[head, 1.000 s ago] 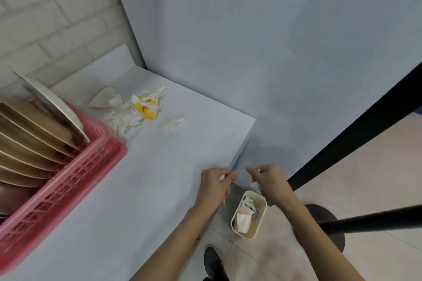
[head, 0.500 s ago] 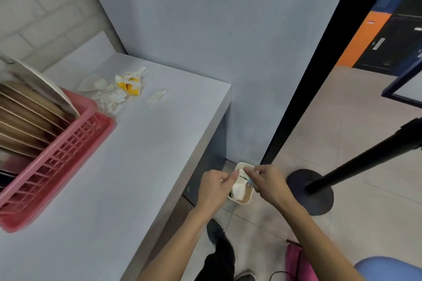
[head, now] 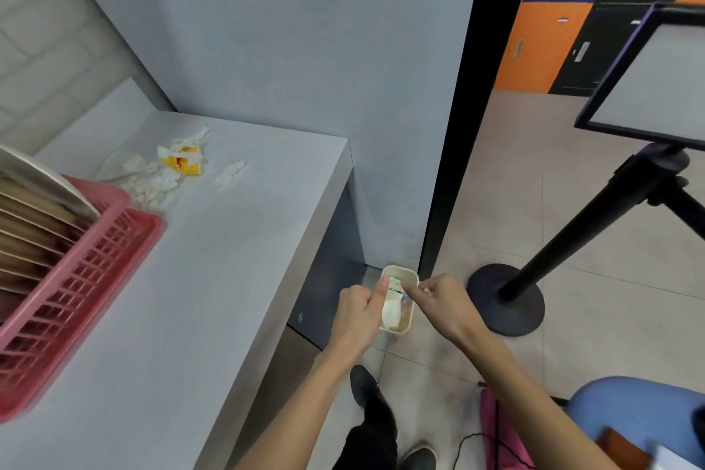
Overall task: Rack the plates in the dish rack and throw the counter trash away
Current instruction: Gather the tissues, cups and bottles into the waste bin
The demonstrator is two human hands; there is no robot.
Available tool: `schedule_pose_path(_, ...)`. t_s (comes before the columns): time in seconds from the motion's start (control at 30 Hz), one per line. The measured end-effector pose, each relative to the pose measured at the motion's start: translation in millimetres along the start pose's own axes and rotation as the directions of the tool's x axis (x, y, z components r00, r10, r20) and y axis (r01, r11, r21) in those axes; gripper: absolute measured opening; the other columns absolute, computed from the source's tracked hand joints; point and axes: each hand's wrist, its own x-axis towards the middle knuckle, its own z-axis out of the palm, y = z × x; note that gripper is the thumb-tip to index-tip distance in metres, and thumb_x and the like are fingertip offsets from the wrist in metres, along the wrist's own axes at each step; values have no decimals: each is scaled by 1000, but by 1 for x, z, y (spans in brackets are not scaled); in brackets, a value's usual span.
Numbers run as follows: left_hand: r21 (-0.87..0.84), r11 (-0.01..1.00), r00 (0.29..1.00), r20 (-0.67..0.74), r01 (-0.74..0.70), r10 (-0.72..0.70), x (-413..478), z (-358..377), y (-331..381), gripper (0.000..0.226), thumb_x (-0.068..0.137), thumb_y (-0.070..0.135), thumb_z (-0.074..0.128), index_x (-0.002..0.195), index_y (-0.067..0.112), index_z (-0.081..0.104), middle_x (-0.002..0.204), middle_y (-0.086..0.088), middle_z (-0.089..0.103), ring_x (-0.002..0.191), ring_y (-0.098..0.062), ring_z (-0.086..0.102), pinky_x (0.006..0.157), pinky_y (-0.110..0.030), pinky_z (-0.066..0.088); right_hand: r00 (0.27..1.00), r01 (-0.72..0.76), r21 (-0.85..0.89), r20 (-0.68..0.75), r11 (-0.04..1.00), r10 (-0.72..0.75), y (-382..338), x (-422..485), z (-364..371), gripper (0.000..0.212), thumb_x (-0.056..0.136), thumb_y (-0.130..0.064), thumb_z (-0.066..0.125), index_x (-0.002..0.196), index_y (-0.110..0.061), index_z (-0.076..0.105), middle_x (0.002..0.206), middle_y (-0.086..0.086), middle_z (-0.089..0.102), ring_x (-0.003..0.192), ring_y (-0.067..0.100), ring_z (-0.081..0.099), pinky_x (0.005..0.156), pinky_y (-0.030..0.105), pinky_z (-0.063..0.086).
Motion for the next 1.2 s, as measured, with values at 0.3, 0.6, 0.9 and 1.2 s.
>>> schedule_pose_path(0.3, -16, 1000, 998, 56, -7, 8, 10, 10, -11, 50, 103, 27, 51, 64, -1, 39, 53, -8, 43, 41, -3, 47, 45, -10, 30, 994, -85, 46, 76, 995, 82, 17, 9, -2, 42, 96, -34, 46, 61, -12, 42, 60, 2, 43, 56, 16, 37, 58, 36, 36)
schedule_pose_path(0.6, 163, 987, 956, 293, -15, -34, 72, 38, -76, 23, 86, 3, 56, 90, 26, 54, 91, 1, 62, 75, -27, 60, 59, -42, 53, 964, -155, -118, 200, 981, 176, 73, 43, 11, 38, 95, -7, 42, 131, -15, 48, 117, 5, 48, 108, 23, 51, 84, 23, 33)
schedule_pose_path(0.9, 232, 971, 923, 360, 49, -133, 172, 104, -176, 32, 77, -3, 62, 97, 21, 57, 104, 2, 60, 90, -15, 58, 63, -16, 42, 952, -237, -174, 153, 956, 264, 158, 118, 65, 47, 89, -8, 58, 135, -14, 48, 122, 11, 61, 108, 30, 58, 88, 33, 45)
schedule_pose_path(1.2, 244, 963, 928, 322, 112, -190, 249, 186, -304, 40, 73, -7, 65, 104, 18, 60, 102, 0, 63, 89, -20, 58, 56, -6, 39, 887, -440, -133, 88, 888, 453, 264, 186, 138, 23, 89, -25, 62, 106, -12, 54, 93, 13, 68, 66, 29, 61, 66, 36, 53)
